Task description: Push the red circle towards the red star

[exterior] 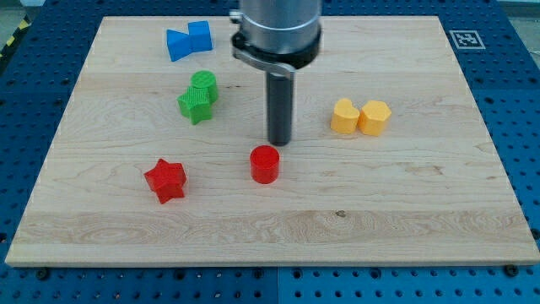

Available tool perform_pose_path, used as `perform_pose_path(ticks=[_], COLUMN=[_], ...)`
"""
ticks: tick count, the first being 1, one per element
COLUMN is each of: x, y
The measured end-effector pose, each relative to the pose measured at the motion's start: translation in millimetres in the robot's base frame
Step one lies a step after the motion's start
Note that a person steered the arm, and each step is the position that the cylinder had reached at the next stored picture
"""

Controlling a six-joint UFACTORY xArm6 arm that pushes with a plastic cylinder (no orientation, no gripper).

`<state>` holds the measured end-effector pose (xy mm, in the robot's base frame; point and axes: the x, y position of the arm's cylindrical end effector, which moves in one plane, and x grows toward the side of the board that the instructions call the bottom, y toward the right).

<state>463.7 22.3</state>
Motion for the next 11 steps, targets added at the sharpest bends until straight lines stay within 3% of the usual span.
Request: perform_pose_path(ticks=[2,7,11], x=[32.4,32.4,35.7], y=[21.1,16.7,-35.3])
